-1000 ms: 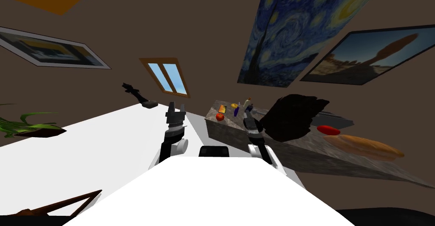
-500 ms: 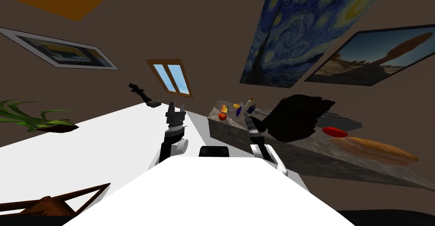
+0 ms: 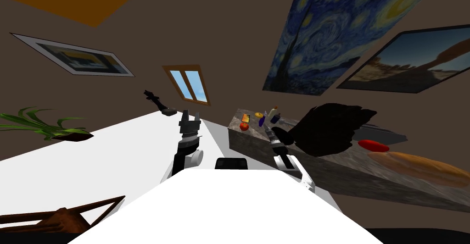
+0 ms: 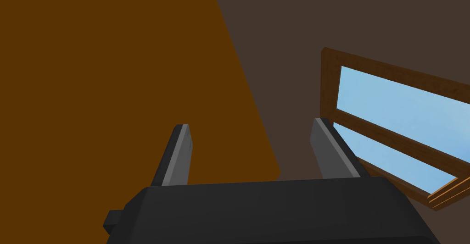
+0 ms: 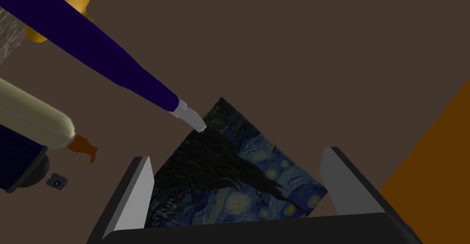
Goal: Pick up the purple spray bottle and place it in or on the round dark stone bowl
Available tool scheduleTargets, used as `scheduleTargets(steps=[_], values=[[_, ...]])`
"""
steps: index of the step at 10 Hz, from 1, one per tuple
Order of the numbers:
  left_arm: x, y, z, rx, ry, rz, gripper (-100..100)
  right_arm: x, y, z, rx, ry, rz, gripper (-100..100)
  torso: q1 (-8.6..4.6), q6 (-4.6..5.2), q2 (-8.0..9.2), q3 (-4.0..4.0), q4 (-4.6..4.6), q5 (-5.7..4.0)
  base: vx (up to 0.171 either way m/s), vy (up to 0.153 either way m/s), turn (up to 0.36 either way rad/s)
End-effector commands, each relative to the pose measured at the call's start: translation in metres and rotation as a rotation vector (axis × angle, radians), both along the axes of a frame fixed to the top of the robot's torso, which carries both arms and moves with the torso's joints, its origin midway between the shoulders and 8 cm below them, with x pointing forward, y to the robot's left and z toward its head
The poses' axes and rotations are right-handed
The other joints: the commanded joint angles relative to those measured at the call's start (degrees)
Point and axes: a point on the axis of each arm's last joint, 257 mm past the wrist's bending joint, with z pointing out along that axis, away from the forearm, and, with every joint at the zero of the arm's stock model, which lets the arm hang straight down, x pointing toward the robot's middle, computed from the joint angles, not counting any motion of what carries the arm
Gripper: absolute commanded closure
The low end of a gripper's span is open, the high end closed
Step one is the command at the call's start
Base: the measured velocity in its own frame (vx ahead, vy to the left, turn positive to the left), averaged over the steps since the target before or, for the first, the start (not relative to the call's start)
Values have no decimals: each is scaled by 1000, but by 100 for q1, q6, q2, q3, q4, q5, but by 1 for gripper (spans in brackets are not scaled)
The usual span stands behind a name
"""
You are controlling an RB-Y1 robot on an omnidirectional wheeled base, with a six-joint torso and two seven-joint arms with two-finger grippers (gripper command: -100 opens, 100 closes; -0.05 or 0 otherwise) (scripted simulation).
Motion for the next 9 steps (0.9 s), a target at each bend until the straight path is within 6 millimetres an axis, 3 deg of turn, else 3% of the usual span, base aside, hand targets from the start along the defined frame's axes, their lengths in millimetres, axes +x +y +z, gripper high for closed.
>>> scheduleTargets(steps=[1, 5, 9], values=[[0, 0, 0, 0, 0, 0, 0, 5, -23, -15, -76, 52, -36, -100, 0, 0, 0, 0, 0, 0, 52, 102, 19], [0, 0, 0, 0, 0, 0, 0, 9, -82, -42, -265, 169, -123, -100, -2, 0, -19, -11, -4, 0, 82, 109, 19], [0, 0, 0, 0, 0, 0, 0, 9, -148, -54, -443, 270, -214, -100, 2, 1, -20, -12, -4, 2, 78, 120, 13]])
